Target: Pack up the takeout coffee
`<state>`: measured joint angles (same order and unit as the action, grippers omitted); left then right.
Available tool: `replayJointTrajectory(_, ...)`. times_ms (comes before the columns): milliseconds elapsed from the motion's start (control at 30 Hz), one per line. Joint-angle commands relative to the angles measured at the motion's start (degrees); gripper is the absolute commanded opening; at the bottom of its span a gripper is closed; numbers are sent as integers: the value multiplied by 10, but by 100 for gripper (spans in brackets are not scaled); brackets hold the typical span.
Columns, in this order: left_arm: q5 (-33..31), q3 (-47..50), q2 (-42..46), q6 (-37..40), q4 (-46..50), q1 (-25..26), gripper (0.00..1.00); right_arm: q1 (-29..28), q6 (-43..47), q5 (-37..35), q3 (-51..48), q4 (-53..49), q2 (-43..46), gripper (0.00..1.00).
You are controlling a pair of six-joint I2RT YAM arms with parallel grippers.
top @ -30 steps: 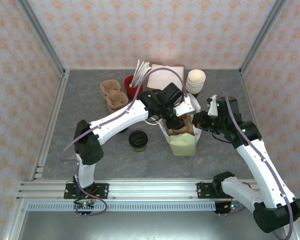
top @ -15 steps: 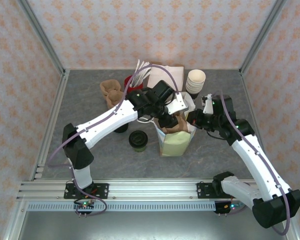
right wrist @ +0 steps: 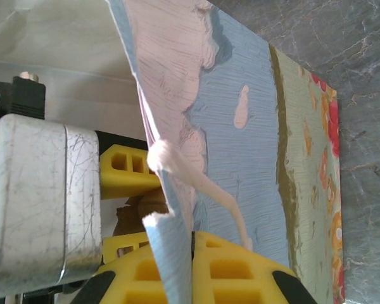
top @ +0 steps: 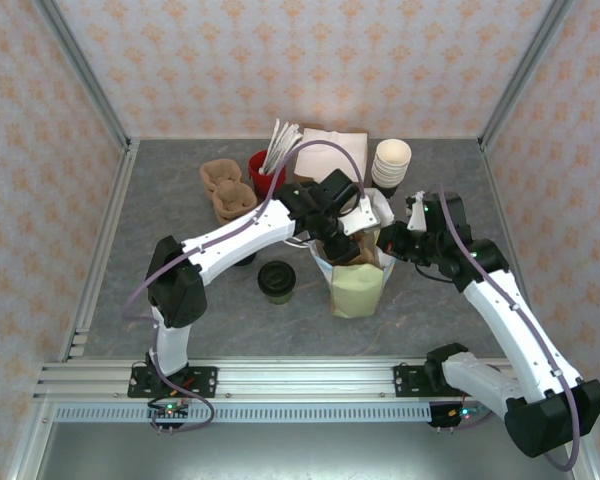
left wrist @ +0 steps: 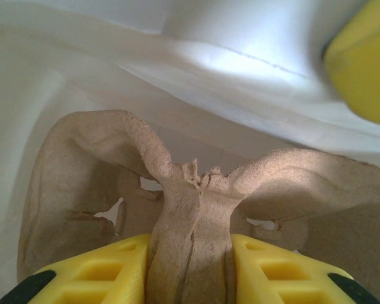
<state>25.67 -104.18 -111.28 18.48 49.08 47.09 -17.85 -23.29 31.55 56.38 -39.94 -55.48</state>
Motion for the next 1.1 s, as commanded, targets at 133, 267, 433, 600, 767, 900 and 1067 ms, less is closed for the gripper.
replayJointTrajectory(133, 18, -5, -30, -4, -4, 0, 35, -2, 28, -34, -1, -21, 16, 0)
replayJointTrajectory(267, 14, -15, -41, 4, 9, 3, 36, -3, 34, -43, 0, -29, 17, 0)
replayJointTrajectory(433, 15, -21, -52, 9, 12, 5, 37, -4, 38, -52, 1, -31, 16, 0)
replayJointTrajectory(600, 17, -21, -65, 9, 10, 6, 37, -5, 42, -55, 2, -37, 17, 0)
replayJointTrajectory(767, 20, -22, -76, 10, 8, 8, 37, -5, 46, -58, 2, -42, 18, 0)
replayJointTrajectory(900, 18, -25, -86, 17, 13, 10, 37, -6, 49, -62, 3, -44, 18, 0)
replayJointTrajectory(1067, 19, -29, -96, 20, 21, 14, 39, -6, 51, -62, 4, -46, 19, 0)
